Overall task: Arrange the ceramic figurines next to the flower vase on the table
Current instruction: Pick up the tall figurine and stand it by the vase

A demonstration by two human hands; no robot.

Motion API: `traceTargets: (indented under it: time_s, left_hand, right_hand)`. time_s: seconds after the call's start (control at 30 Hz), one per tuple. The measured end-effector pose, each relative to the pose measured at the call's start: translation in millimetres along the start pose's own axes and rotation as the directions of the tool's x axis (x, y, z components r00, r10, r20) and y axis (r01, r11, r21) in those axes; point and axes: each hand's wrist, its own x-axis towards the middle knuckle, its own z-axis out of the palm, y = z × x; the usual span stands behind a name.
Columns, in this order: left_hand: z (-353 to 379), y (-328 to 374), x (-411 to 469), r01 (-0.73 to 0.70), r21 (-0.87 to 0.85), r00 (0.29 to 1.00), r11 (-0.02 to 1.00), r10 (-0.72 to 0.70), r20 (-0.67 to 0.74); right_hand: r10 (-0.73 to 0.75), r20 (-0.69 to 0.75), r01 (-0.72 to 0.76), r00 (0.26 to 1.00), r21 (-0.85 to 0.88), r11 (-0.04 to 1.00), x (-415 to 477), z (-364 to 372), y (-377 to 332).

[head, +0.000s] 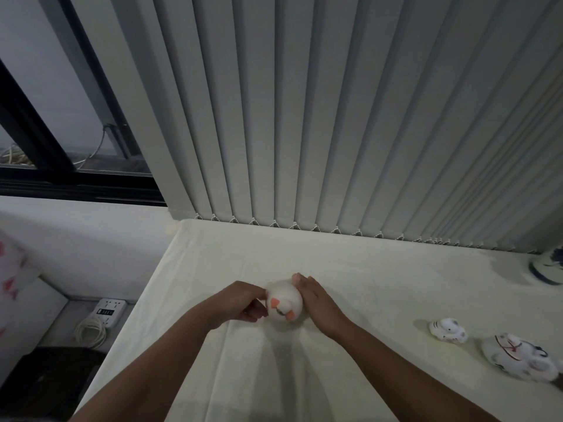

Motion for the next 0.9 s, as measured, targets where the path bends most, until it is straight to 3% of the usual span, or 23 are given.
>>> traceTargets:
  time_s: [0.2, 0.37, 0.47, 0.7, 0.9]
  left_hand:
    - [0.3, 8.1, -4.0, -0.181, 0.313, 0.976, 0.932, 0.132, 0.171]
    - [9.0, -6.7, 5.8, -0.31, 0.426, 0.944, 0.85, 0.33, 0.029]
    - [15.1, -12.3, 10.7, -0.367, 0.479, 0.902, 0.797, 0.431, -0.025]
    - [16.5, -3.9, 18.2, -0.424, 0.332, 0.891, 0.842, 0.454, -0.013]
    - [21.6, 8.9, 26.2, -0.474, 0.149, 0.878, 0.868, 0.478, 0.007]
  right_hand:
    - [0.083, -0.03, -0.082, 0.996, 0.046, 0.996, 8.5, -8.0, -12.0]
    - [0.129, -0.006, -0.128, 0.992, 0.1, 0.987, 12.7, -12.4, -16.7]
    - [0.118, -0.027, -0.108, 0.993, 0.252, 0.962, 10.7, -14.3, -15.5]
    - [0.065, -0.126, -0.005, 0.99, 0.428, 0.904, -0.1, -16.1, -7.4]
    - [-0.05, -0.15, 0.11, 0.987, 0.429, 0.897, -3.1, -18.4, -10.5]
